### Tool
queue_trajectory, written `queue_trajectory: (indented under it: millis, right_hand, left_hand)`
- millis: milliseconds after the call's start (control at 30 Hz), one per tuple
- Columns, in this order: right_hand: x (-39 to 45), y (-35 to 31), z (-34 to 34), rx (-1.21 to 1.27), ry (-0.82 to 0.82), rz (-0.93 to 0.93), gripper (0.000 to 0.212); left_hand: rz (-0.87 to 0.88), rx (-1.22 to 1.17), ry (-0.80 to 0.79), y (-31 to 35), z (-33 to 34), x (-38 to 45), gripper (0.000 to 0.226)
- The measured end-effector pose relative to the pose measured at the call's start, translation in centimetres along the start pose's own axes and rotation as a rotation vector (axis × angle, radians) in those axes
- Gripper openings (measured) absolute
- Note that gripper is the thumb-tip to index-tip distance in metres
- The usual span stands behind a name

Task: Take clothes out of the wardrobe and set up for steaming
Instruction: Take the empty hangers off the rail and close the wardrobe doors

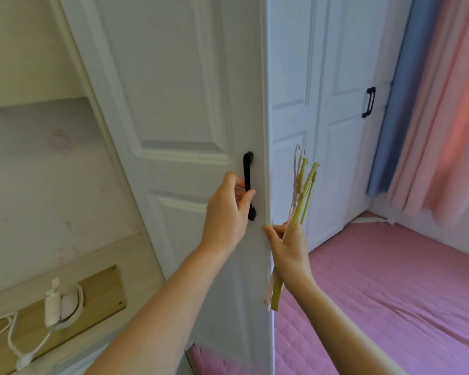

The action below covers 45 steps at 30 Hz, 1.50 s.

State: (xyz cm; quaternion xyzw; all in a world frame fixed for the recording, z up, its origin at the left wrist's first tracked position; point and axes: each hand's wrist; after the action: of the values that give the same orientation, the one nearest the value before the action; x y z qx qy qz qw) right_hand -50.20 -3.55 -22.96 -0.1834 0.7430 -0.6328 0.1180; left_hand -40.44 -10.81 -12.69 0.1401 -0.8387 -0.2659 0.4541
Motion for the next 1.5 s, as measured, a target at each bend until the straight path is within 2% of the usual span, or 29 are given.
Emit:
queue_trajectory:
  millis: [500,933,1033,1100,1233,1267,1367,1500]
  right_hand:
    - [14.9,0.5,2.8,0.066,-0.029,-0.012,0.023]
    - [19.2,-1.2,5.4,0.037,-0.032,-0.032,0.017]
    - [19.8,-1.7,5.6,0.038,-0.025,-0.023,0.017]
    - [20.0,-1.9,5.6,0.050,-0.007,-0.040,0.016]
    - [19.6,-2.0,6.2,0.115,-0.004,-0.120,0.015]
    - [19.4,-1.9,6.6,0.109,-0.004,-0.152,0.016]
    - [19.4,-1.9,7.7,0.085,0.024,-0.197,0.017]
    - [19.7,-2.0,8.8,0.047,0.055,-0.237,0.021]
  left_hand:
    - [0.033,0.120,0.218,-5.8,9.8,9.3,0.011]
    - [-0.024,0.008,0.232,-9.5,11.3,13.5,0.014]
    - [-0.038,-0.089,0.158,-10.0,10.6,13.7,0.015]
    - [0.046,0.008,0.066,-10.4,9.8,13.7,0.024]
    - [0.524,0.602,-0.018,-13.1,7.3,14.0,0.043]
    - [0.590,0.717,-0.044,-14.0,6.6,14.0,0.045]
    - [0.638,0.945,-0.139,-16.2,5.5,13.7,0.057]
    - [0.602,1.065,-0.202,-17.4,5.6,14.3,0.074]
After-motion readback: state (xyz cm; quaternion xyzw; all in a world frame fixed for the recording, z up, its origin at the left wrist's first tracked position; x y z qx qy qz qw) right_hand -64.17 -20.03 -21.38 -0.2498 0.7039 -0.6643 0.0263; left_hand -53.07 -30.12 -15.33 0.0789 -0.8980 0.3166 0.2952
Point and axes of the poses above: each hand's wrist, its own x-axis towards the middle knuckle, its own z-axis out of the palm, y = z × x, and after that the axes turned 9 degrees about z, right-handed
